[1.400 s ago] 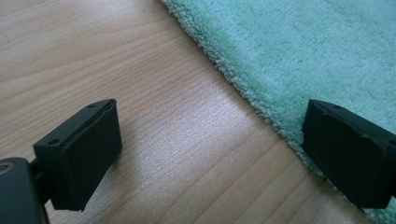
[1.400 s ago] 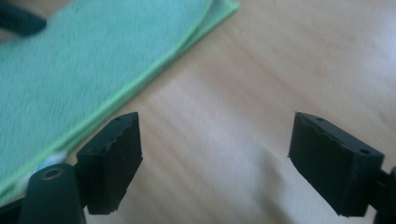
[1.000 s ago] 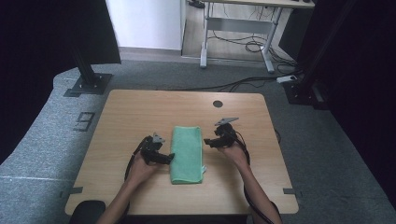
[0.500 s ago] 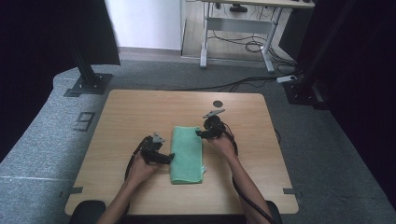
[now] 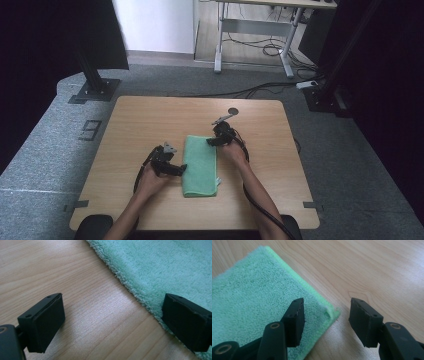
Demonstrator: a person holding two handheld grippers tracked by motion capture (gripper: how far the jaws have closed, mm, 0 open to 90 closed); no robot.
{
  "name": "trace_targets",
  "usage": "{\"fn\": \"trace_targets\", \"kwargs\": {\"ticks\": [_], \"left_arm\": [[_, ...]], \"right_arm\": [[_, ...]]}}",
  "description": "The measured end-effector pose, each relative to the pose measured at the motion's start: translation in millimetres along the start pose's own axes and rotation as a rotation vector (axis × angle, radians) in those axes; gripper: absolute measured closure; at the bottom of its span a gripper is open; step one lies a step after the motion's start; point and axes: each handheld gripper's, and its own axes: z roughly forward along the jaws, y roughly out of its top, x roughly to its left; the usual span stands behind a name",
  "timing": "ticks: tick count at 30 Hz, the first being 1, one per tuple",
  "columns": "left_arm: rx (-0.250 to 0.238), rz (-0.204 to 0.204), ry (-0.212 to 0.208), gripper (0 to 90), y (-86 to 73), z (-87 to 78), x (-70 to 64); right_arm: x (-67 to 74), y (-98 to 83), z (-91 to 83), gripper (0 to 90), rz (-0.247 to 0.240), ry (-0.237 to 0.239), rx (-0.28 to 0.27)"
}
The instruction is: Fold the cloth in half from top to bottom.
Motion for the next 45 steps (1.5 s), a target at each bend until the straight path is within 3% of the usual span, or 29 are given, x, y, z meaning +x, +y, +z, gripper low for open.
{"fn": "trace_targets", "kwargs": {"ticks": [4,8,10,12,17,25,31,45], "left_arm": [[0.000,0.000,0.000,4.9,0.1,0.1,0.0],[0.002,0.001,-0.001,4.8,0.2,0.0,0.1],[0.002,0.003,-0.002,4.9,0.3,0.0,0.3],[0.002,0.006,-0.009,5.0,1.0,0.1,0.8],[-0.025,0.021,0.009,6.7,3.2,-1.6,1.3],[-0.004,0.018,-0.007,6.6,3.8,2.1,1.6],[-0.005,0.006,-0.006,6.7,3.1,2.5,1.8],[-0.005,-0.001,0.001,6.7,2.8,2.4,0.8]], "right_arm": [[-1.1,-0.6,0.6,52.9,0.002,0.033,-0.006],[-0.1,-1.8,-0.7,78.3,0.017,0.091,-0.011],[1.4,-2.9,-0.6,83.2,0.046,0.112,-0.012],[2.0,-3.0,-0.8,84.2,0.059,0.113,-0.009],[4.7,-1.0,-0.9,84.6,0.024,0.095,0.000],[6.1,-1.0,-1.1,84.4,0.011,0.086,-0.002],[11.7,2.3,-4.1,84.3,-0.026,0.050,0.020],[25.1,14.6,-57.7,84.4,-0.075,0.072,-0.096]]}}
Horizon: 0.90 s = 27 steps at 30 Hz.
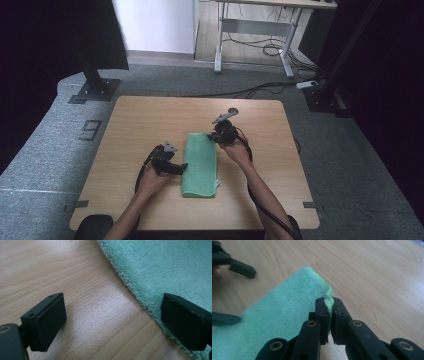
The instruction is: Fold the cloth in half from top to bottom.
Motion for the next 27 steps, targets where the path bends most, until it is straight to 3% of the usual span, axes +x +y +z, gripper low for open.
{"fn": "trace_targets", "kwargs": {"ticks": [13,19,27], "left_arm": [[0.001,-0.001,0.005,6.6,-0.3,-0.3,-0.4],[0.002,-0.003,0.006,6.7,-0.3,-0.4,-0.5],[0.001,-0.006,0.008,6.6,-0.4,-0.4,-0.8]], "right_arm": [[31.8,5.5,-51.8,84.4,-0.076,0.058,-0.094],[49.7,-5.8,-65.4,84.4,-0.110,0.090,-0.100],[64.6,-29.4,-72.6,84.3,-0.115,0.139,-0.090]]}}
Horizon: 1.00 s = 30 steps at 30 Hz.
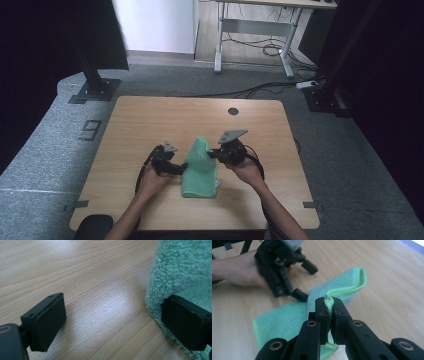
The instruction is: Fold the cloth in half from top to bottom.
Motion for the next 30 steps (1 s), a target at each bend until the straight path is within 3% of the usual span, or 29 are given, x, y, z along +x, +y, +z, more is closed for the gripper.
{"fn": "trace_targets", "kwargs": {"ticks": [8,16,25,30], "left_arm": [[-0.001,0.000,0.000,6.6,0.0,0.1,0.0],[-0.001,0.000,0.000,6.6,0.0,0.1,0.0],[-0.002,0.000,-0.004,6.6,0.0,0.1,0.3],[0.006,0.024,-0.032,6.6,0.3,-1.0,2.7]], "right_arm": [[13.4,-27.0,4.8,84.2,0.020,0.047,0.022],[21.6,-51.5,20.4,84.1,0.027,0.070,0.072],[28.9,-64.7,35.6,83.6,-0.001,0.087,0.124],[28.8,-71.4,37.8,82.7,0.026,0.103,0.120]]}}
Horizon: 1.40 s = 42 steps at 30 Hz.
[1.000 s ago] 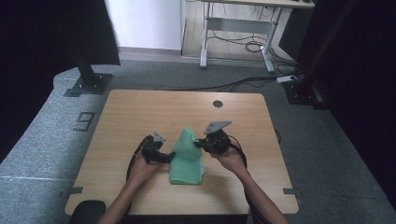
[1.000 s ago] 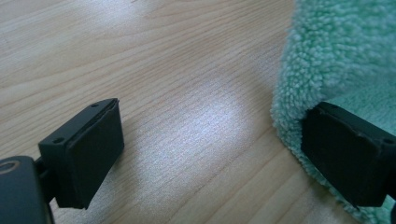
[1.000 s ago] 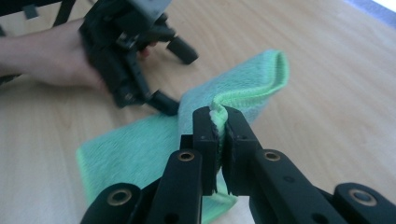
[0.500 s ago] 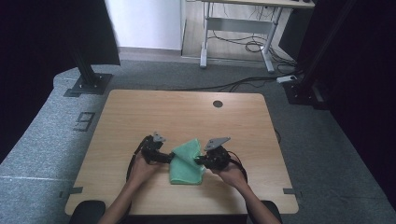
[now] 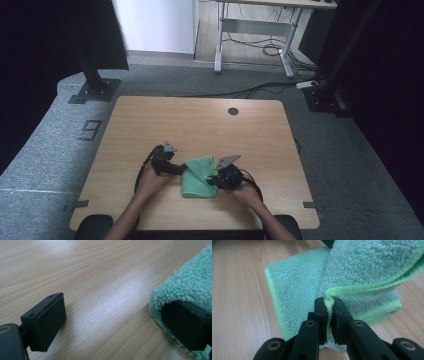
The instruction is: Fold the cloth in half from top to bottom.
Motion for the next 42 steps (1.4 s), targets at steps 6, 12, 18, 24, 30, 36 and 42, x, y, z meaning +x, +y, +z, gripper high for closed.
{"fn": "trace_targets", "kwargs": {"ticks": [6,12,18,24,30,36,42], "left_arm": [[0.043,0.018,-0.071,14.3,0.9,-11.9,6.8],[-0.001,0.043,-0.120,20.3,11.7,-29.9,5.1],[-0.019,0.118,-0.150,24.9,40.5,-35.5,-15.7],[-0.005,0.191,-0.183,31.9,80.1,-26.2,-43.3],[0.039,0.225,-0.230,36.9,105.2,-5.1,-65.8],[0.104,0.220,-0.239,51.5,111.7,11.1,-72.9],[0.135,0.215,-0.273,85.3,108.3,8.8,-70.7]], "right_arm": [[-2.5,-6.1,0.1,81.7,0.036,0.007,-0.024],[-1.4,-9.5,0.0,80.5,0.050,0.000,-0.040],[-0.8,-13.0,0.4,80.2,0.073,-0.005,-0.063],[-0.7,-15.3,0.6,79.7,0.078,-0.007,-0.081],[-1.4,-16.6,0.6,78.9,0.090,0.000,-0.090],[-1.6,-17.2,0.3,78.0,0.095,0.008,-0.092],[-2.4,-18.0,0.2,77.4,0.100,0.013,-0.097]]}}
